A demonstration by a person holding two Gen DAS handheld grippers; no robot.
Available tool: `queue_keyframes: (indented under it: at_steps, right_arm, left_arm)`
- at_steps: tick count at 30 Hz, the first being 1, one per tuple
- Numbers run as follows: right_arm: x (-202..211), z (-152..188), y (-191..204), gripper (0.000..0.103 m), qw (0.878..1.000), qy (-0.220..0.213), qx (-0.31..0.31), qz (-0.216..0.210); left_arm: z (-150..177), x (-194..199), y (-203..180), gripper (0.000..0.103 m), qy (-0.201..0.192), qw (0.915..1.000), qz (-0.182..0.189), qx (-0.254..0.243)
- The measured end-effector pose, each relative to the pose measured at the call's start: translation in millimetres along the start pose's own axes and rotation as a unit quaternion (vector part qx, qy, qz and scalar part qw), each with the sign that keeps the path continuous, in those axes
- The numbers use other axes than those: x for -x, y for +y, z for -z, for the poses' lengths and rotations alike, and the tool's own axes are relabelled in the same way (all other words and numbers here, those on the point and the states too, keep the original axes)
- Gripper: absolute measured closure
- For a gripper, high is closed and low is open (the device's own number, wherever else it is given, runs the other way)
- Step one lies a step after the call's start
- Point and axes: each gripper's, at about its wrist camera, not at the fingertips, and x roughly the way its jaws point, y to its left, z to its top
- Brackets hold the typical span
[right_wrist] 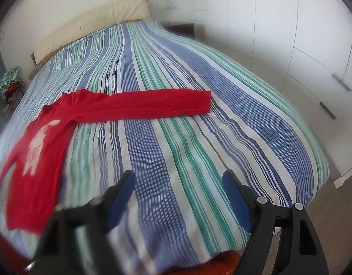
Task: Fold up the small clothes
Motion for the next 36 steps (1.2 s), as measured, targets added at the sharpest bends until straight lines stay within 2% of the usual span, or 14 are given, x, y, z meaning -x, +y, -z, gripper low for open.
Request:
queue_keyframes:
  at_steps: [4, 6, 8, 10, 11, 14, 19, 23, 29, 31, 36]
  right_arm:
    - [0.9, 0.3, -3.8, 0.025, 1.000, -0.003, -0.010, -0.002]
    - [2.8, 0.7, -4.3, 0.025, 1.000, -0.007, -0.012, -0.001]
    - [4.9, 1.0, -4.6, 0.025, 1.000, -0.011, -0.013, -0.001]
    - [6.7, 1.4, -4.6, 0.025, 1.000, -0.015, -0.014, 0.001]
    - [7.0, 1.4, -4.5, 0.025, 1.000, -0.016, -0.014, 0.001]
    - [7.7, 1.4, -4.4, 0.025, 1.000, -0.017, -0.014, 0.001]
    - [12.9, 2.8, -5.6, 0.025, 1.000, -0.026, -0.014, 0.003]
    - [16.9, 4.3, -8.5, 0.025, 0.999, -0.035, -0.019, 0.006]
    - [17.1, 3.9, -8.6, 0.025, 0.999, -0.036, -0.021, 0.010]
    - [16.2, 3.5, -5.3, 0.025, 0.999, -0.034, -0.015, 0.012]
    - [14.8, 4.1, 2.7, 0.025, 0.999, -0.032, 0.004, 0.020]
  left_arm:
    - [1.1, 5.2, 11.4, 0.085, 0.002, 0.9989, 0.040, 0.024]
    - [4.4, 11.1, 12.2, 0.070, 0.001, 0.9984, 0.050, 0.027]
    - [8.8, 16.8, 9.2, 0.029, 0.000, 0.9982, 0.056, 0.020]
    - [13.5, 22.8, 5.1, 0.009, -0.006, 0.9993, 0.035, 0.010]
    - [15.9, 24.3, 3.9, 0.008, -0.010, 0.9996, 0.024, 0.008]
    - [25.2, 28.0, 5.5, 0.008, -0.002, 0.9997, 0.021, 0.009]
    - [56.8, 53.2, -1.1, 0.008, -0.009, 0.9989, 0.046, -0.006]
    - [95.0, 71.8, -32.4, 0.008, 0.003, 0.9947, 0.079, -0.066]
    - [147.6, 88.2, -89.5, 0.008, 0.012, 0.9796, 0.119, -0.162]
    - [157.3, 86.9, -103.0, 0.008, 0.010, 0.9759, 0.117, -0.184]
    - [168.4, 79.3, -121.2, 0.008, -0.029, 0.9711, 0.086, -0.221]
